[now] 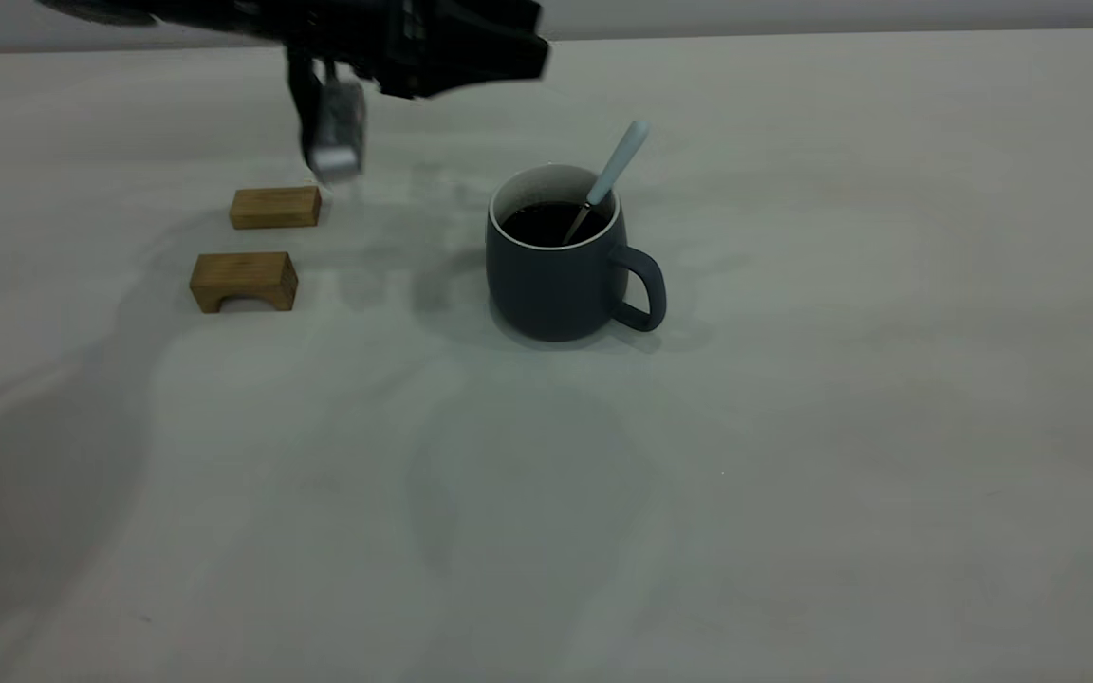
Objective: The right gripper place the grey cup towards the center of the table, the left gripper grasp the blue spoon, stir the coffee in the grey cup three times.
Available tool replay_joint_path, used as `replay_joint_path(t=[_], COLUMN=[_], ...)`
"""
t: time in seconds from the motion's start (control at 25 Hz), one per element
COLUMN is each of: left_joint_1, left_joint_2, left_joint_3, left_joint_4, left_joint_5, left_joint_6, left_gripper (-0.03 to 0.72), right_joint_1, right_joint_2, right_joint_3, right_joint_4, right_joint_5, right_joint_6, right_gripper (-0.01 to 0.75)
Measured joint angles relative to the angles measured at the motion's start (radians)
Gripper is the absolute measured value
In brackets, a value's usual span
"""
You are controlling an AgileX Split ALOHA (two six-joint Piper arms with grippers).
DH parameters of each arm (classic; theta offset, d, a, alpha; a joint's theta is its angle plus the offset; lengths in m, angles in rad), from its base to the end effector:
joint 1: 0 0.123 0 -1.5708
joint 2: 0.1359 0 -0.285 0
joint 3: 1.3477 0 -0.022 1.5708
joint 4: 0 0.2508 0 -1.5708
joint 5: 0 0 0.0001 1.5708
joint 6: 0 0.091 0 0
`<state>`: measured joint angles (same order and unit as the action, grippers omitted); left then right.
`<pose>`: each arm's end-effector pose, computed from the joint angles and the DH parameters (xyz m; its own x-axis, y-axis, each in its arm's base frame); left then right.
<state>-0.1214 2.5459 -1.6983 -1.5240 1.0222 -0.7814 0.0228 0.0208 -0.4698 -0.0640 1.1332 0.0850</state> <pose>0.4711 -0.1357 0.0573 -0.0150 -0.4039 0.9147 -0.9695 -0.2179 -0.1121 -0.0019 -0.0053 0.2634 -0.5590 0.0450 -0.8280 0.0576 0.9982 0.0154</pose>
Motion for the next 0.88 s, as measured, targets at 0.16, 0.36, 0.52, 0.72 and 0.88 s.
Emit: replay_joint_path(t=[0.16, 0.36, 0.52, 0.72, 0.88], left_joint_1=[0.018, 0.019, 0.019, 0.019, 0.02], left_joint_2=[-0.081, -0.238, -0.378, -0.517, -0.589], left_joint_3=[0.0, 0.0, 0.0, 0.0, 0.0], left_joint_4=[0.024, 0.05, 0.055, 0.055, 0.059], left_joint_5=[0.001, 0.024, 0.038, 0.057, 0.064], left_joint_6=[0.26, 0.362, 0.376, 0.377, 0.387], left_gripper=[0.533, 0.533, 0.533, 0.533, 0.533], right_joint_1=[0.0, 0.0, 0.0, 0.0, 0.0], right_joint_2=[0.0, 0.0, 0.0, 0.0, 0.0], right_joint_3=[0.0, 0.0, 0.0, 0.0, 0.0], right_joint_4=[0.0, 0.0, 0.0, 0.0, 0.0], right_joint_5=[0.0, 0.0, 0.0, 0.0, 0.0], right_joint_6=[0.0, 0.0, 0.0, 0.0, 0.0], right_gripper=[0.489, 0.489, 0.489, 0.489, 0.489])
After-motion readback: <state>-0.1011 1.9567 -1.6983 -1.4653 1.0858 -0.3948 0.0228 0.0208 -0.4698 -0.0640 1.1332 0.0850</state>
